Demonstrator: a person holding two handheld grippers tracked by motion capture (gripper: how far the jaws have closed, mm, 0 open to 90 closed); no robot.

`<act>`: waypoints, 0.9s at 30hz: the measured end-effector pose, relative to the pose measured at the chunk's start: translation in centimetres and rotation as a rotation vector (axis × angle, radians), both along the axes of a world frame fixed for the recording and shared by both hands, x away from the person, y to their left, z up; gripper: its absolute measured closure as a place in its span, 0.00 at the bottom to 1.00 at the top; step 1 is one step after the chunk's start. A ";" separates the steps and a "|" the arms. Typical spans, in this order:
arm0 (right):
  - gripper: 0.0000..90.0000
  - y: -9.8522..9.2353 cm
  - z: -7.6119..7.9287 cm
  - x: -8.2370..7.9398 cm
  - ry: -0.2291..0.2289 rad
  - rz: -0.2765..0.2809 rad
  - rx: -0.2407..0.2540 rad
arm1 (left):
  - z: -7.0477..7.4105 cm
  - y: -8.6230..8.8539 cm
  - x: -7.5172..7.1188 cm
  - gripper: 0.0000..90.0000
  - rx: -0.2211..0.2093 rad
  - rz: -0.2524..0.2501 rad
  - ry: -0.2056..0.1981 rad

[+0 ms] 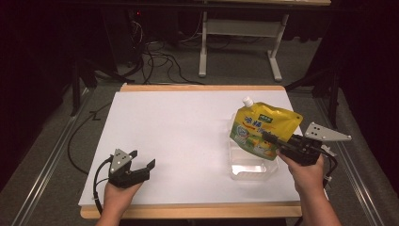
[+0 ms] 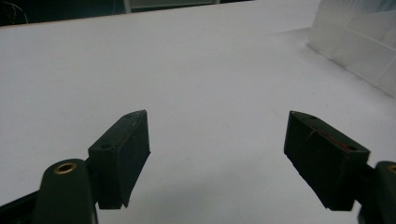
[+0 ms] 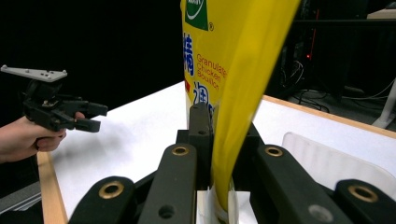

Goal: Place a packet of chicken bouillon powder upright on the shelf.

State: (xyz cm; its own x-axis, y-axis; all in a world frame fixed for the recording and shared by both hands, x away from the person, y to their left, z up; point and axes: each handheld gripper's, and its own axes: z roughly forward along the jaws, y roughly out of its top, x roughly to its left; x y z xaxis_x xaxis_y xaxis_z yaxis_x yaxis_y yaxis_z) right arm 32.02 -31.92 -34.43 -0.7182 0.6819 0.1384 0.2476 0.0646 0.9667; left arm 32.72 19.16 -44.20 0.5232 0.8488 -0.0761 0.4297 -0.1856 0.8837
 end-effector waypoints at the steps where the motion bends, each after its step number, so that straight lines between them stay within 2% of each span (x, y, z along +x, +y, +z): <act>1: 0.93 -0.1 -0.1 -0.3 0.003 -0.001 -0.004 | 0.0 0.0 0.0 0.26 0.002 0.001 0.001; 5: 0.94 0.1 -0.4 -0.7 0.002 0.000 -0.014 | -0.1 -0.1 0.2 0.26 0.006 -0.002 0.005; 10: 0.94 0.1 -1.3 -0.6 0.029 -0.002 0.002 | -0.1 -0.2 0.0 0.26 0.010 -0.007 0.004; 15: 0.94 0.4 -2.1 -1.1 0.059 -0.003 -0.041 | -0.2 -0.1 0.0 0.26 0.011 -0.006 0.007; 27: 0.94 0.5 -2.9 -1.6 0.071 -0.023 -0.050 | -0.4 -0.3 0.1 0.26 0.011 -0.010 0.016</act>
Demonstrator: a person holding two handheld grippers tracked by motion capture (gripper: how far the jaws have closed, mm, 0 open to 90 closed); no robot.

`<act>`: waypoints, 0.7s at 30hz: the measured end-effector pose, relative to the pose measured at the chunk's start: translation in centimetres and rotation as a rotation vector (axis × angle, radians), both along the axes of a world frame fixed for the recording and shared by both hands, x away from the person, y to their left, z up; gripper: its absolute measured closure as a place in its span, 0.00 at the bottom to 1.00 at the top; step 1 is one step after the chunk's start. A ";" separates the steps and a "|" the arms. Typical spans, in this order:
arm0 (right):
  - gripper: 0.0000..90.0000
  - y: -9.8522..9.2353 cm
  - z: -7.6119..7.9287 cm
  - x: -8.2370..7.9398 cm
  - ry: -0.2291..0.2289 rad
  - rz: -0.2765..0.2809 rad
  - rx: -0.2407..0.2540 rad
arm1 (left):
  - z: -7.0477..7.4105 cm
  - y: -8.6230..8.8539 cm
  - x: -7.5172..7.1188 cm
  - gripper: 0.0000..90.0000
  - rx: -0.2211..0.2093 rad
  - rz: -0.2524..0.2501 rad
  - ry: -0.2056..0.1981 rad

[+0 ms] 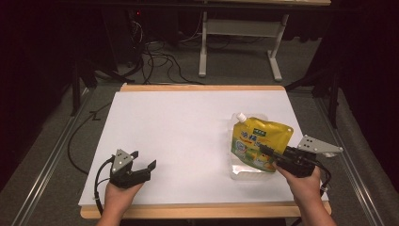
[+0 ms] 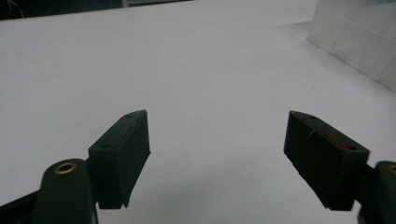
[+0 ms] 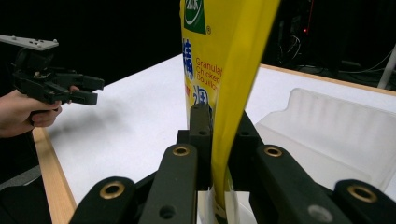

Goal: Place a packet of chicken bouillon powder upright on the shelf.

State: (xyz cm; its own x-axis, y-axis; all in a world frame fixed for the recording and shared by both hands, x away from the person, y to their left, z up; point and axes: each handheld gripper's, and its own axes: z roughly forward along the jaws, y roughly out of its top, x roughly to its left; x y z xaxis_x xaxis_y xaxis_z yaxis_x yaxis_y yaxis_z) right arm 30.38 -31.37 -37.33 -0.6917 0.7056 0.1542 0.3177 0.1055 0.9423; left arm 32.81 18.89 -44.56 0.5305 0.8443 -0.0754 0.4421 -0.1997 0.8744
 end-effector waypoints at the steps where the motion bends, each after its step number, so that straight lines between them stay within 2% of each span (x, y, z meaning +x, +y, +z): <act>1: 0.94 0.0 -0.1 -0.1 0.000 -0.005 -0.005 | 0.0 0.0 0.0 0.26 0.001 0.000 0.001; 12: 0.94 0.3 -0.9 0.3 0.023 -0.018 -0.014 | -0.2 -0.1 0.1 0.26 -0.002 0.000 0.007; 14: 0.94 0.2 -0.3 0.2 0.008 -0.002 0.016 | -0.2 -0.1 0.1 0.26 -0.002 -0.001 0.011; 15: 0.94 0.2 -0.3 0.2 0.008 -0.002 0.016 | -0.2 -0.1 0.1 0.26 -0.002 -0.001 0.011; 16: 0.94 0.1 0.6 0.1 -0.016 0.000 0.022 | -0.3 -0.2 0.1 0.26 -0.001 -0.001 0.012; 21: 0.94 0.0 2.0 0.7 -0.030 -0.005 0.023 | -0.2 -0.1 0.0 0.26 -0.002 0.001 0.007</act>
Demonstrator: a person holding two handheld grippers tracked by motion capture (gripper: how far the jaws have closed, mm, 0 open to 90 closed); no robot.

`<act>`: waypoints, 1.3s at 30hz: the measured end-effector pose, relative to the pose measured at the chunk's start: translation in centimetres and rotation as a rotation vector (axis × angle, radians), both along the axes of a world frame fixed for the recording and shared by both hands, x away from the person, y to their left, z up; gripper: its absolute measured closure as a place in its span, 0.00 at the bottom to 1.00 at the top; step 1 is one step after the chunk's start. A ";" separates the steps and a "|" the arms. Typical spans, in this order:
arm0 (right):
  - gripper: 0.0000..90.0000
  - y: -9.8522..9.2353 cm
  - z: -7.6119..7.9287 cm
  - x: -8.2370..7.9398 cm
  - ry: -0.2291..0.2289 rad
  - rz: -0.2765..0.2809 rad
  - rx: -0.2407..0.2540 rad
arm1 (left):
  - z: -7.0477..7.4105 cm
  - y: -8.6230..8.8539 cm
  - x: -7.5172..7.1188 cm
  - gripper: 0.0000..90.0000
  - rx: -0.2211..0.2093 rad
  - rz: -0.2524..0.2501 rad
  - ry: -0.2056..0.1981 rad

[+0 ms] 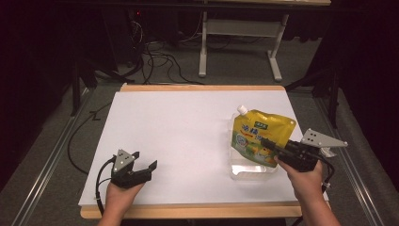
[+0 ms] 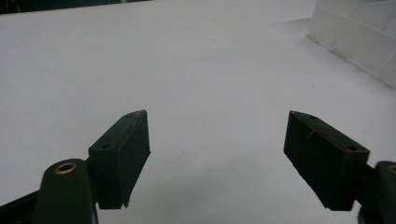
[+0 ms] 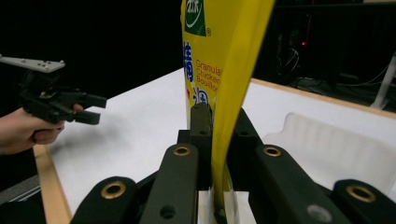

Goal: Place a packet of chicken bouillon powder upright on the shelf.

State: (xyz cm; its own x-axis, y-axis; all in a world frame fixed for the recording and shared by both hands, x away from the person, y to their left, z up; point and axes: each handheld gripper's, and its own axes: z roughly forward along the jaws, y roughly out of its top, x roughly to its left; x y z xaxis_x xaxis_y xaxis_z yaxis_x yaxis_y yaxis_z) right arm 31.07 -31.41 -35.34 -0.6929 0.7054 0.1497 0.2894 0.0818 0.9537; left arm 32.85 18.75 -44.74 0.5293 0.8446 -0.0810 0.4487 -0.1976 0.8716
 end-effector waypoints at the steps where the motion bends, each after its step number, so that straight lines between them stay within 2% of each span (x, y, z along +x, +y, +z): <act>1: 0.94 -0.2 0.5 0.7 -0.006 -0.002 -0.001 | 0.0 0.0 0.0 0.26 0.000 0.001 -0.001; 3: 0.94 -0.2 0.7 1.0 -0.008 -0.001 -0.001 | 0.1 0.1 -0.1 0.26 0.000 0.003 -0.003; 4: 0.94 -0.3 1.1 1.8 -0.004 0.001 -0.004 | 0.1 0.2 -0.1 0.26 0.000 0.004 -0.002; 8: 0.94 -0.3 1.2 3.3 0.001 0.002 -0.028 | 0.1 0.3 -0.1 0.26 -0.002 0.009 -0.005; 9: 0.94 -0.3 0.9 4.4 0.023 -0.001 -0.033 | 0.1 0.3 -0.1 0.26 -0.002 0.009 -0.005; 10: 0.94 -0.3 0.9 4.4 0.023 -0.001 -0.033 | 0.1 0.3 -0.1 0.26 -0.002 0.009 -0.005; 11: 0.94 -0.3 0.4 5.3 0.041 -0.001 -0.041 | 0.1 0.3 -0.1 0.26 0.000 0.010 -0.003; 12: 0.94 -0.3 0.4 5.3 0.041 -0.001 -0.041 | 0.1 0.3 -0.1 0.26 0.000 0.010 -0.003; 16: 0.94 -0.2 -0.6 7.1 0.084 0.014 -0.042 | 0.1 0.4 0.0 0.26 -0.001 0.009 -0.001; 20: 0.94 -0.2 -1.3 8.2 0.094 0.012 -0.060 | 0.0 0.4 0.0 0.26 0.000 0.011 -0.001; 25: 0.94 -0.5 -1.9 9.0 0.110 0.010 -0.077 | 0.1 0.5 -0.1 0.26 -0.001 0.012 -0.004; 30: 0.94 -0.7 -2.7 9.5 0.125 0.016 -0.074 | 0.1 0.5 -0.1 0.26 0.000 0.010 -0.003; 33: 0.94 -0.4 -3.5 9.8 0.140 0.013 -0.097 | 0.1 0.5 -0.1 0.26 0.000 0.011 -0.003; 36: 0.93 -0.4 -3.7 9.9 0.150 0.005 -0.101 | 0.1 0.5 -0.1 0.26 -0.001 0.012 -0.003; 39: 0.89 -0.6 -3.5 9.7 0.143 -0.016 -0.125 | 0.1 0.5 -0.1 0.26 0.000 0.010 -0.001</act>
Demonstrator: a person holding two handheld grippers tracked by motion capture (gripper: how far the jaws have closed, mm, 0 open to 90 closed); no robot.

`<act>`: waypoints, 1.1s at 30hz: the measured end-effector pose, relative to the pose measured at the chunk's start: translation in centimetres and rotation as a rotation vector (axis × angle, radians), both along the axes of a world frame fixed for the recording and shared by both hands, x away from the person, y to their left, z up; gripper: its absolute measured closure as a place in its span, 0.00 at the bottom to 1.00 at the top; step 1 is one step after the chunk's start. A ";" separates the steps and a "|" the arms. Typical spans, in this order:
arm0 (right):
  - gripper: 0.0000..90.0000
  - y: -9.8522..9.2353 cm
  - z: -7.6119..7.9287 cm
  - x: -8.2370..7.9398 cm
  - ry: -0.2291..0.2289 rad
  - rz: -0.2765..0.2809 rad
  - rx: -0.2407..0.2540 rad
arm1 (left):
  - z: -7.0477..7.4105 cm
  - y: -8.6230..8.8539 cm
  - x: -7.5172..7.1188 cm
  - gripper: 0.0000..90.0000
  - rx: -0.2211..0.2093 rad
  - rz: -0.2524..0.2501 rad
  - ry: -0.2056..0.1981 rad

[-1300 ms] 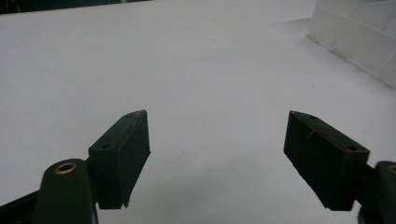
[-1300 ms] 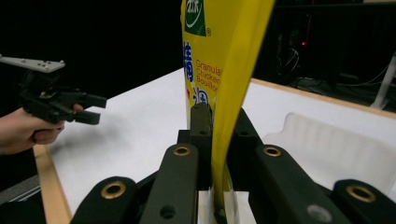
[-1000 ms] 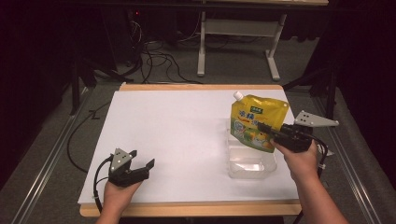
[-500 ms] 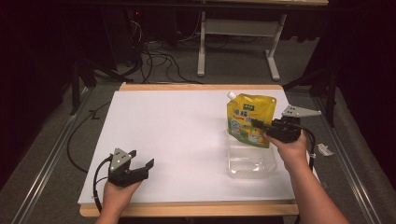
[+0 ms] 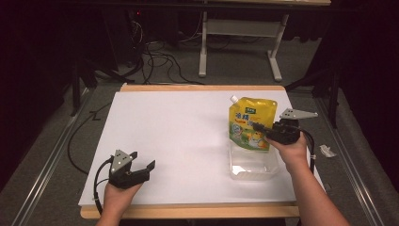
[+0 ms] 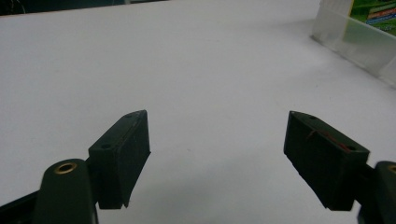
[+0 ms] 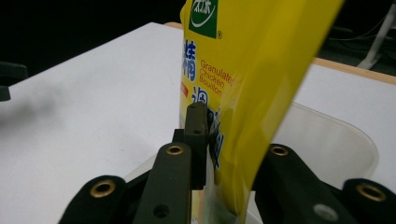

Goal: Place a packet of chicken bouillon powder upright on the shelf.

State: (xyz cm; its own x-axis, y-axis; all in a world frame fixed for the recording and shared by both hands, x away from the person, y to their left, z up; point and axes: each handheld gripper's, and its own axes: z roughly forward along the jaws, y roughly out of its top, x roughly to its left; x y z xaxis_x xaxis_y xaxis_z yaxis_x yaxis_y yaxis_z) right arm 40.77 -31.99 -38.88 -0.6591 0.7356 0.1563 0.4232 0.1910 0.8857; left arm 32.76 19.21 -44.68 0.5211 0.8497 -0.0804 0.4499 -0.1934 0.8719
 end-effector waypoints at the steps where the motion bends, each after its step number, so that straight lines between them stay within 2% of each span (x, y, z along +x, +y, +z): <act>1: 0.87 -0.1 0.0 -0.1 0.004 -0.004 -0.013 | 0.0 0.0 0.0 0.26 0.000 -0.001 0.001; 6: 0.76 -1.0 0.4 -0.8 -0.011 -0.045 0.016 | 0.0 -0.2 0.0 0.26 0.001 -0.007 0.001; 9: 0.77 -1.2 0.7 -1.1 -0.029 -0.050 0.024 | 0.0 -0.2 0.0 0.26 0.003 -0.008 0.002; 10: 0.89 -1.2 1.0 -1.5 -0.046 -0.058 0.015 | 0.0 -0.3 0.0 0.26 0.005 -0.007 0.001; 11: 0.89 -1.2 1.0 -1.5 -0.046 -0.058 0.015 | 0.0 -0.3 0.0 0.26 0.005 -0.009 0.003; 13: 0.96 -1.2 1.0 -1.7 -0.046 -0.052 0.006 | -0.1 -0.2 0.1 0.26 0.003 -0.007 0.005; 21: 0.98 -2.1 -0.7 -3.3 -0.034 -0.066 0.048 | -0.2 -0.3 -0.1 0.26 -0.007 -0.012 0.008; 25: 0.97 -2.2 -0.9 -3.7 -0.038 -0.073 0.066 | -0.2 -0.6 -0.1 0.26 -0.011 -0.027 0.008; 27: 0.87 -1.9 -0.8 -3.9 -0.045 -0.081 0.045 | -0.2 -0.8 -0.1 0.26 -0.001 -0.042 0.005; 28: 0.74 -1.7 -0.6 -4.2 -0.043 -0.099 0.035 | -0.2 -0.9 -0.1 0.26 0.003 -0.048 0.002; 29: 0.74 -1.7 -0.6 -4.2 -0.043 -0.099 0.035 | -0.2 -1.0 -0.2 0.26 0.005 -0.055 -0.001; 30: 0.57 -1.6 -0.3 -4.7 -0.039 -0.139 0.038 | 0.0 -1.2 -0.3 0.26 0.006 -0.068 -0.011; 31: 0.57 -1.6 -0.3 -4.7 -0.039 -0.139 0.038 | 0.0 -1.2 -0.3 0.26 0.006 -0.068 -0.011; 33: 0.39 -1.5 0.3 -5.7 -0.046 -0.208 0.026 | 0.1 -1.4 -0.4 0.26 0.008 -0.081 -0.022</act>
